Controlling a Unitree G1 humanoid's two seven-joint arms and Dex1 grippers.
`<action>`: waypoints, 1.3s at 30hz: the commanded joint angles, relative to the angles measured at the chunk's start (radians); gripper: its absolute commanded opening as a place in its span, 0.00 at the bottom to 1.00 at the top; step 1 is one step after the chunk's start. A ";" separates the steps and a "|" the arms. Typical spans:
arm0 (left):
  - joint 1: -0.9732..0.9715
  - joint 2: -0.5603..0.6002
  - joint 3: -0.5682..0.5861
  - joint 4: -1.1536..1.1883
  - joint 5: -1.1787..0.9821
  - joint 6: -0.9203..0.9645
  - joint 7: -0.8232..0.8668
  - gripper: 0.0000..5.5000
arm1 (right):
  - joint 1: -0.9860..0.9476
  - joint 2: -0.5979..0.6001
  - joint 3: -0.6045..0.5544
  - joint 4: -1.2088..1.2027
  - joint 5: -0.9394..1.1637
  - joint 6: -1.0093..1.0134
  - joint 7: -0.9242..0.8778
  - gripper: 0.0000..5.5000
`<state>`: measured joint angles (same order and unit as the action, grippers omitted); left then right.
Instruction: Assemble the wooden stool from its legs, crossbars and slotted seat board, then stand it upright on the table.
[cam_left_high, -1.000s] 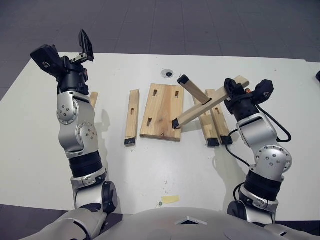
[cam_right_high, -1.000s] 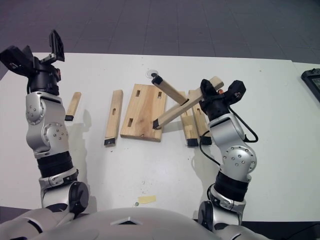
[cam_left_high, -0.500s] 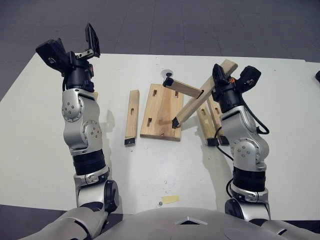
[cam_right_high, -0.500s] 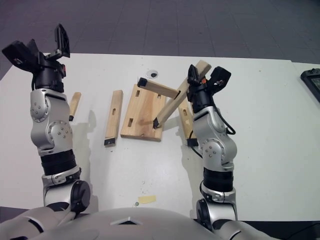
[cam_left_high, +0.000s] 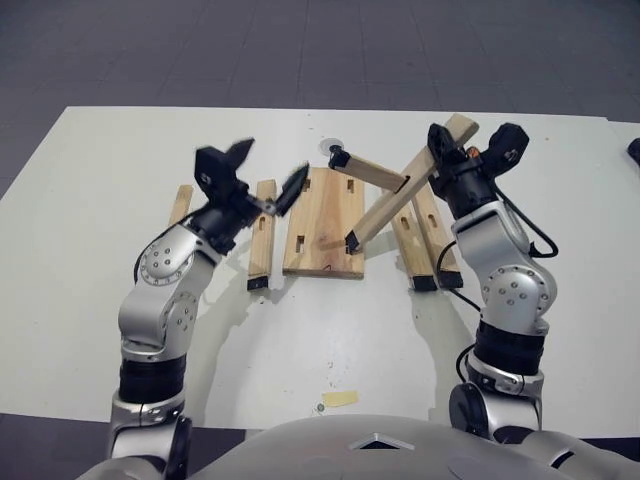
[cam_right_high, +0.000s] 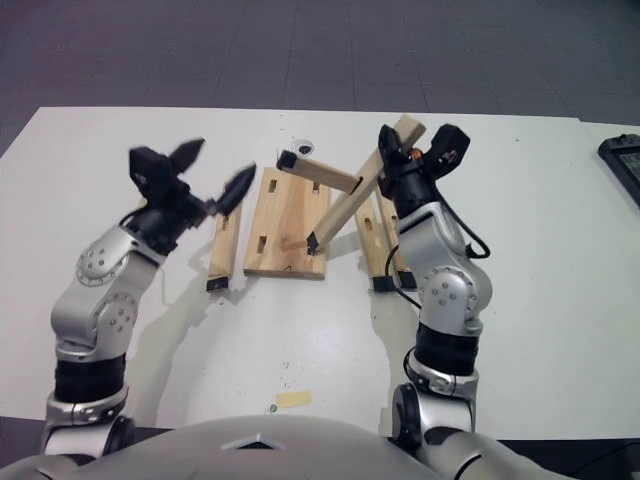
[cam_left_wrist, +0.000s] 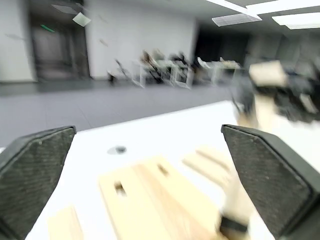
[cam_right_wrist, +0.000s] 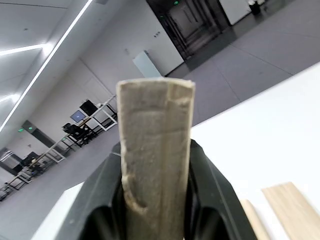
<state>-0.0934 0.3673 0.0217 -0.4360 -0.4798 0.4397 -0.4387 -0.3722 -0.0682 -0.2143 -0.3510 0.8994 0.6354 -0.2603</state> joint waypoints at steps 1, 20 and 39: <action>0.024 0.072 -0.035 -0.045 -0.022 0.043 -0.097 0.98 | -0.130 -0.010 -0.014 -0.006 0.029 0.019 -0.003 0.18; -0.255 -0.048 -0.228 0.298 0.258 0.011 -0.005 0.98 | -0.142 0.039 0.026 -0.069 0.090 0.079 -0.023 0.18; -0.085 0.028 -0.058 0.174 0.186 0.032 -0.101 0.98 | -0.110 0.079 -0.023 -0.075 0.061 -0.015 -0.045 0.18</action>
<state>-0.2437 0.3692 -0.1386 -0.1834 -0.2402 0.4393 -0.5459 -0.5013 0.0159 -0.2040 -0.3972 0.9630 0.6455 -0.2939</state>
